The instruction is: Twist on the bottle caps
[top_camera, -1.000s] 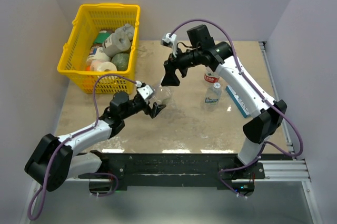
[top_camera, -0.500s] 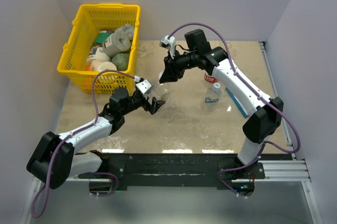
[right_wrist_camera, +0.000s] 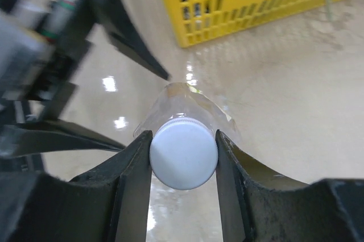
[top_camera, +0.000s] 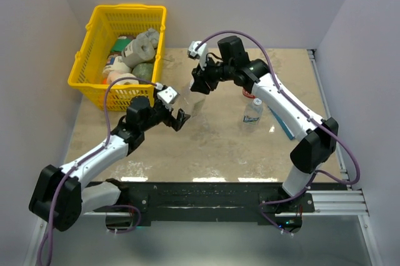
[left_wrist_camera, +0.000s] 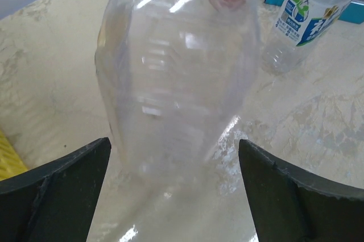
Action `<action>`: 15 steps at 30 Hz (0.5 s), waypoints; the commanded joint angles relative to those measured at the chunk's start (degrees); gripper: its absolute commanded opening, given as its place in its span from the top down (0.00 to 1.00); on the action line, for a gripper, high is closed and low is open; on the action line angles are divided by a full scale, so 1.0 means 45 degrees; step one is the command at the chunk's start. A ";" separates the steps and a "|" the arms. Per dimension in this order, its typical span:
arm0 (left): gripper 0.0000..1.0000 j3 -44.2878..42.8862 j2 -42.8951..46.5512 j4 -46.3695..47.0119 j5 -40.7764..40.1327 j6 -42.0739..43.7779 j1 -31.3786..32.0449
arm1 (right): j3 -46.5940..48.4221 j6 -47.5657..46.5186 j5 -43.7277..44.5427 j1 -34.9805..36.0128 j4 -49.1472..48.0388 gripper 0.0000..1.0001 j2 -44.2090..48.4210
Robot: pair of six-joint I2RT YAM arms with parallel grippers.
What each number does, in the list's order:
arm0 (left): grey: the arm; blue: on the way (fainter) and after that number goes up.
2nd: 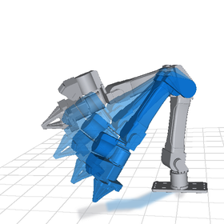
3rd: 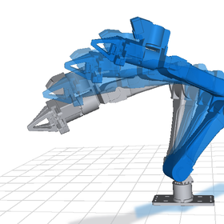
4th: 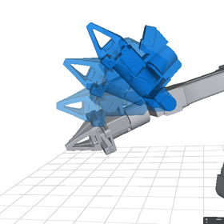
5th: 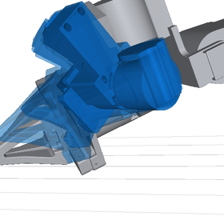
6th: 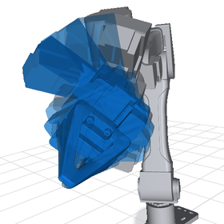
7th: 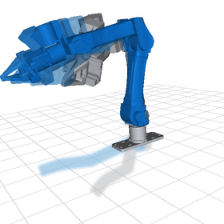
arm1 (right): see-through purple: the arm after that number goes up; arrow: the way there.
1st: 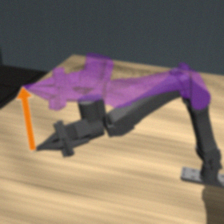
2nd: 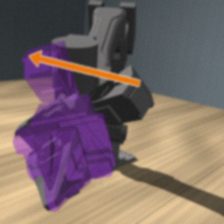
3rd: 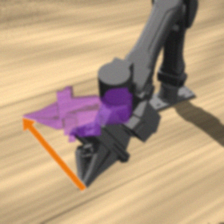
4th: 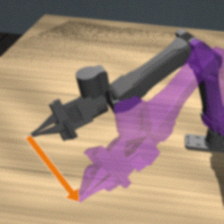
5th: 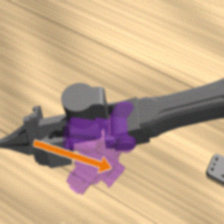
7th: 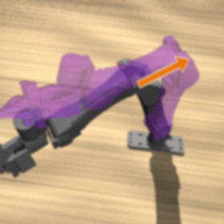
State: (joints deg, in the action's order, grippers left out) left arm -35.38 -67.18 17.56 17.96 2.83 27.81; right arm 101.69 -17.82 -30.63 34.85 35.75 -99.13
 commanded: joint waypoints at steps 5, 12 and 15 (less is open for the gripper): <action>0.00 0.0049 0.1218 -0.2203 -0.0398 0.0895 -0.0145 | -0.0897 -0.1800 0.3467 -0.0342 -0.1303 1.00 0.0662; 0.00 -0.0029 0.0925 -0.1579 -0.0318 0.0679 -0.0146 | -0.1913 -0.1684 0.3195 -0.0771 -0.1401 1.00 0.0994; 0.00 -0.0146 0.0788 -0.1578 -0.0182 0.0718 -0.0145 | -0.2089 -0.1605 0.3057 -0.0889 -0.1420 1.00 0.0994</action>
State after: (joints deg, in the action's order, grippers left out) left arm -34.92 -62.83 8.62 16.40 5.39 27.38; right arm 93.17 -24.75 -17.06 31.68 31.42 -98.59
